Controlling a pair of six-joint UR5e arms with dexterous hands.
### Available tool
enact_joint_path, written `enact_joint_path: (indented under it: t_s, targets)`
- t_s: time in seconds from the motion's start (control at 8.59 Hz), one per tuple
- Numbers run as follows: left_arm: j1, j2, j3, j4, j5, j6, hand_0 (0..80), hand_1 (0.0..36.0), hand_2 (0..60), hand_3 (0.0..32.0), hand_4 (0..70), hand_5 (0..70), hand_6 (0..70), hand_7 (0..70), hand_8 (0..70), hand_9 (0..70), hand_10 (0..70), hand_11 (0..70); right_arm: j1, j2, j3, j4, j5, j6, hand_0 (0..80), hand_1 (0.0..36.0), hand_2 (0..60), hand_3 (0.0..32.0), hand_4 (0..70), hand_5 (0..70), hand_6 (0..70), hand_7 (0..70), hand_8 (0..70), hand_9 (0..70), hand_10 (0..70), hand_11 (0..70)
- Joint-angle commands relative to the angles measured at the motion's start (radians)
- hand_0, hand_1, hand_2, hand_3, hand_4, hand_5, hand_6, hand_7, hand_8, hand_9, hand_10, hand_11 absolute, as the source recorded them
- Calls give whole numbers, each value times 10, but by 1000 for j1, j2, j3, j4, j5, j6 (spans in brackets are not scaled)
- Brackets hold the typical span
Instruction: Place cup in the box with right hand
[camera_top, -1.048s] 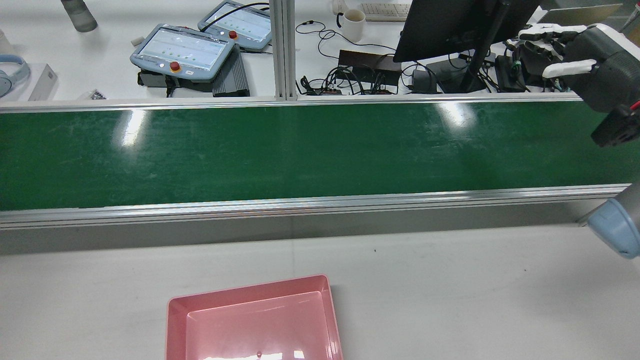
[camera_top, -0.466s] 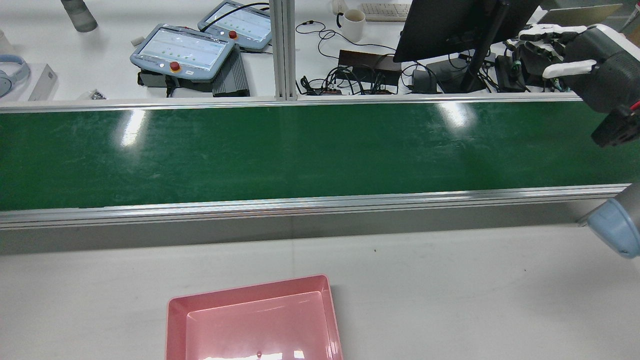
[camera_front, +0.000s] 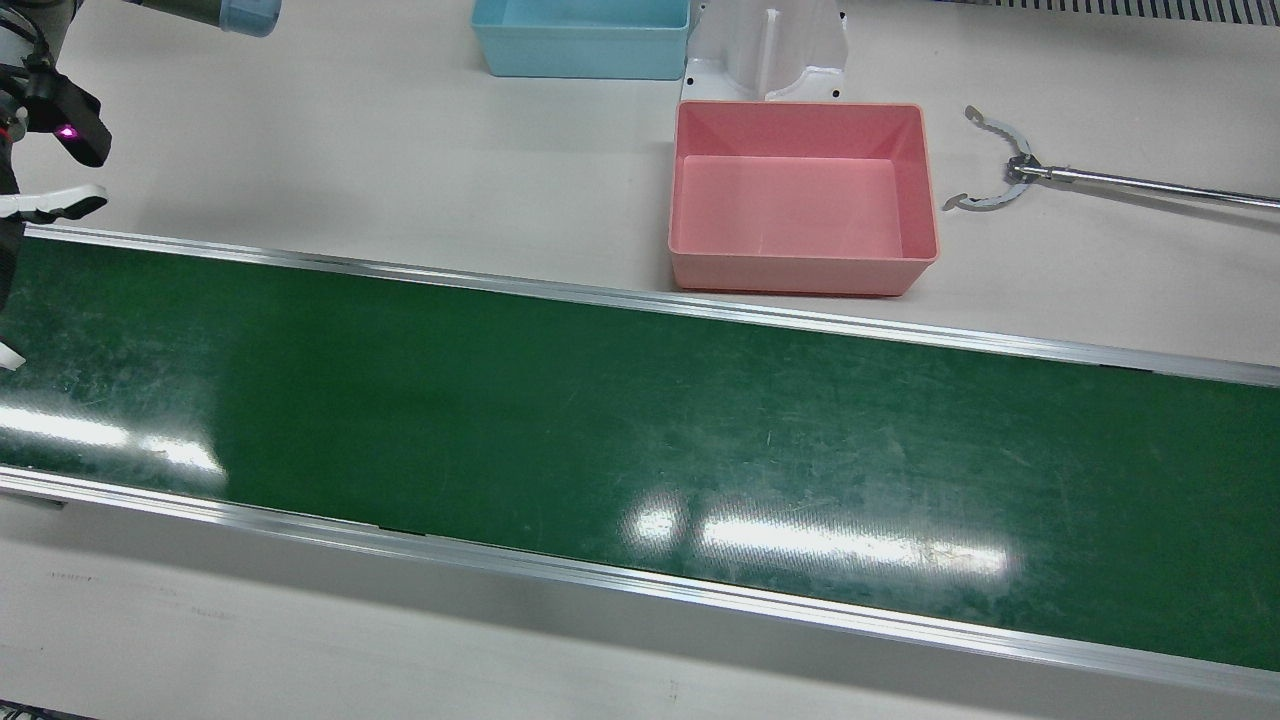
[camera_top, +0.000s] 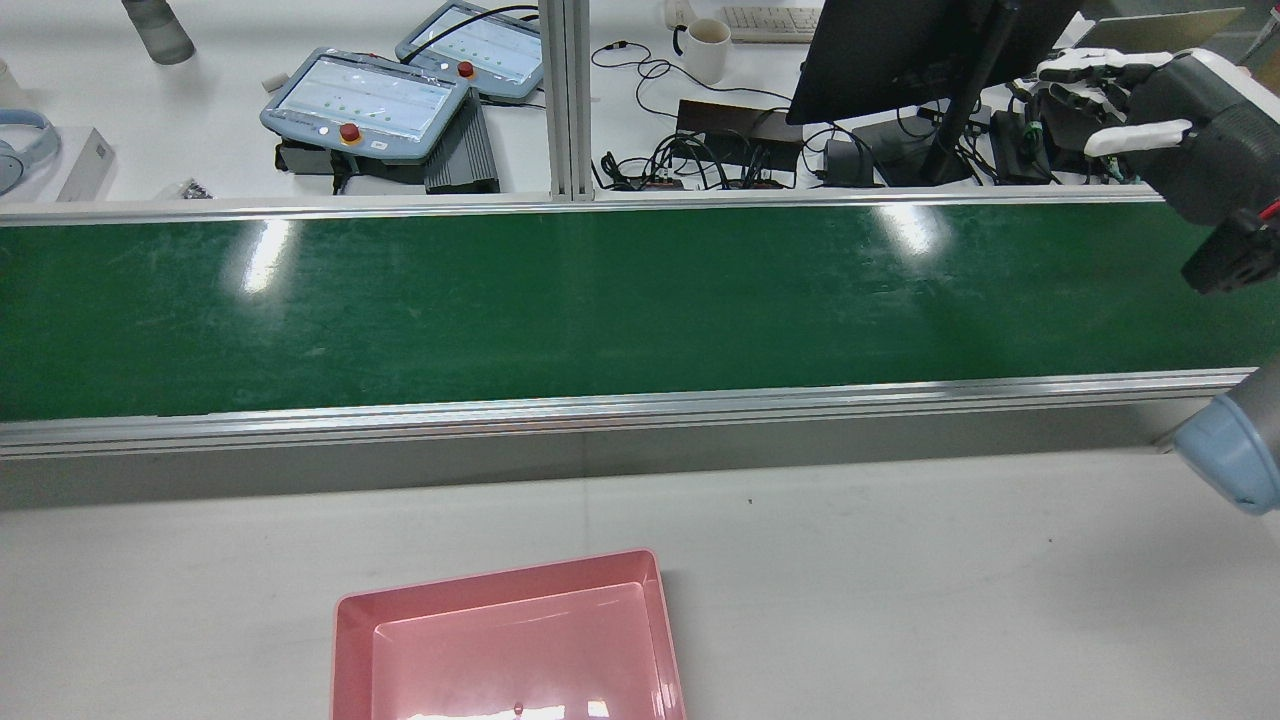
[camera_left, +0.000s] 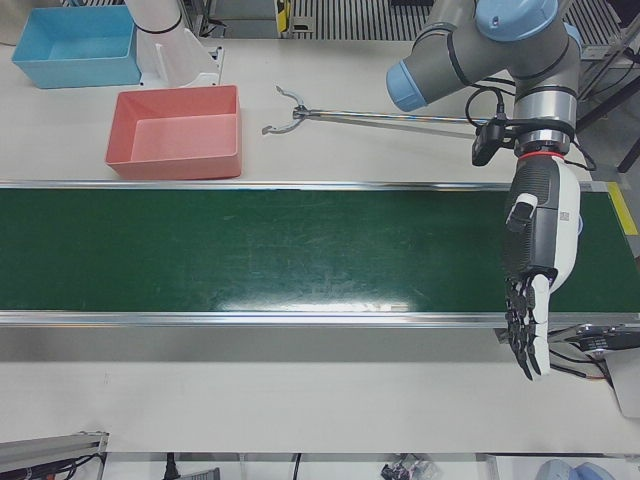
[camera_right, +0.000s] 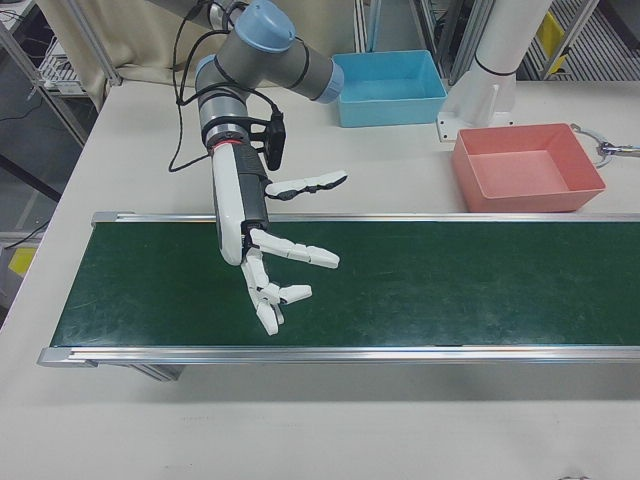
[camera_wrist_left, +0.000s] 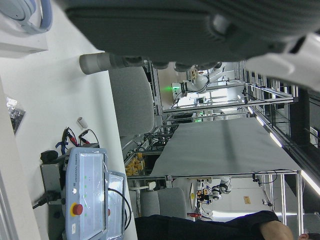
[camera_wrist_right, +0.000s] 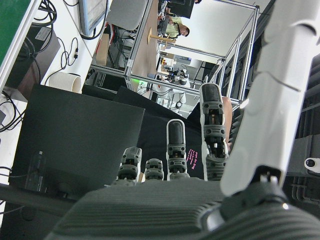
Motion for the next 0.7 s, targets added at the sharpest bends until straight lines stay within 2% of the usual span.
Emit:
enact_joint_path:
  t_s: [0.0, 0.58]
  targets:
    - [1, 0, 0, -1, 0, 1, 0, 0, 0, 0, 0, 0, 0, 0, 0, 0, 0, 0, -1, 1, -2, 0, 0, 0, 565, 122, 0, 0, 349, 56, 107, 456, 23, 108, 84, 139]
    - [-1, 0, 0, 1, 0, -1, 0, 0, 0, 0, 0, 0, 0, 0, 0, 0, 0, 0, 1, 1, -2, 0, 0, 3, 564, 124, 0, 0, 340, 56, 101, 437, 22, 104, 80, 134]
